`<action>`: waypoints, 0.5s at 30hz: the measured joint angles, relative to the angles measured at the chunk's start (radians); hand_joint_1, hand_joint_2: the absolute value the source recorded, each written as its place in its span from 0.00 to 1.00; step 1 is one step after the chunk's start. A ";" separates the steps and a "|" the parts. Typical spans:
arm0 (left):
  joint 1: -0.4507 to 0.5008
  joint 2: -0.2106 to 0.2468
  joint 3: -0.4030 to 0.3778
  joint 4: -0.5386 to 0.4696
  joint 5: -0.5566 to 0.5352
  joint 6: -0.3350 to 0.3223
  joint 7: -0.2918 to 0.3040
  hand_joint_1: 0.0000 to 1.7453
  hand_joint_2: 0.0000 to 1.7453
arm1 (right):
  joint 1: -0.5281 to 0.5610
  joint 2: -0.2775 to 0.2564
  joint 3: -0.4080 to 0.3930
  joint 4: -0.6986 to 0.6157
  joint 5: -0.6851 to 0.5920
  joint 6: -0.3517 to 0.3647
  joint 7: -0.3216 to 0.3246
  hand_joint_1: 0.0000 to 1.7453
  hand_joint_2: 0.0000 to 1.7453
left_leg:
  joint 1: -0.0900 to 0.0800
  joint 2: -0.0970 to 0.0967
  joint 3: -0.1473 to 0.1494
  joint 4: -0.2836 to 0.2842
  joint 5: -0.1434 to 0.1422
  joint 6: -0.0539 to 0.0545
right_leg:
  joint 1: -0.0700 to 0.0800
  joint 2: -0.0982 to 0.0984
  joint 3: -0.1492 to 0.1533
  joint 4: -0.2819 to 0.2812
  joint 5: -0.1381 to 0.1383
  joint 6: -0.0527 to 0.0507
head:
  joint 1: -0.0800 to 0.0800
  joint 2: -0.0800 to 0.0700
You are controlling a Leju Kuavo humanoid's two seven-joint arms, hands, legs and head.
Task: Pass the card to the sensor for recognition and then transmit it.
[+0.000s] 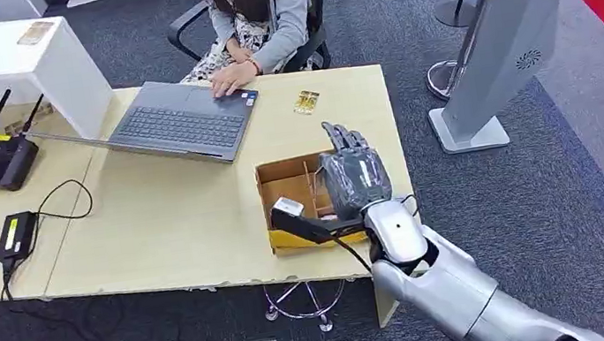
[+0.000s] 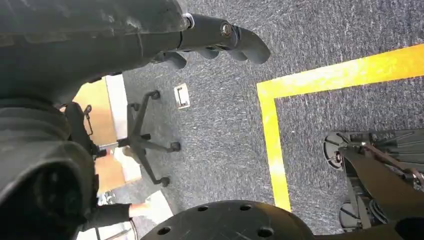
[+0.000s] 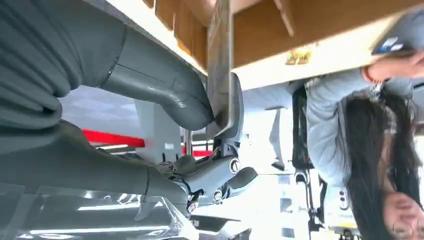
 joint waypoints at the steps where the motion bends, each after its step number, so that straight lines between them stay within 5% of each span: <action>1: 0.000 0.000 0.000 0.000 0.000 0.000 0.000 0.00 0.00 | -0.002 -0.001 -0.002 -0.007 0.002 0.000 0.001 1.00 1.00 | 0.000 0.000 0.000 0.000 0.000 0.000 | 0.000 0.000 0.000 0.000 0.000 0.000 | 0.000 0.000; 15: 0.000 0.001 0.000 0.000 -0.014 -0.015 0.005 0.00 0.00 | -0.009 -0.002 -0.015 -0.032 -0.035 -0.048 -0.001 1.00 1.00 | 0.000 0.000 0.000 0.000 0.000 0.000 | 0.000 0.000 0.000 0.000 0.000 0.000 | 0.000 0.000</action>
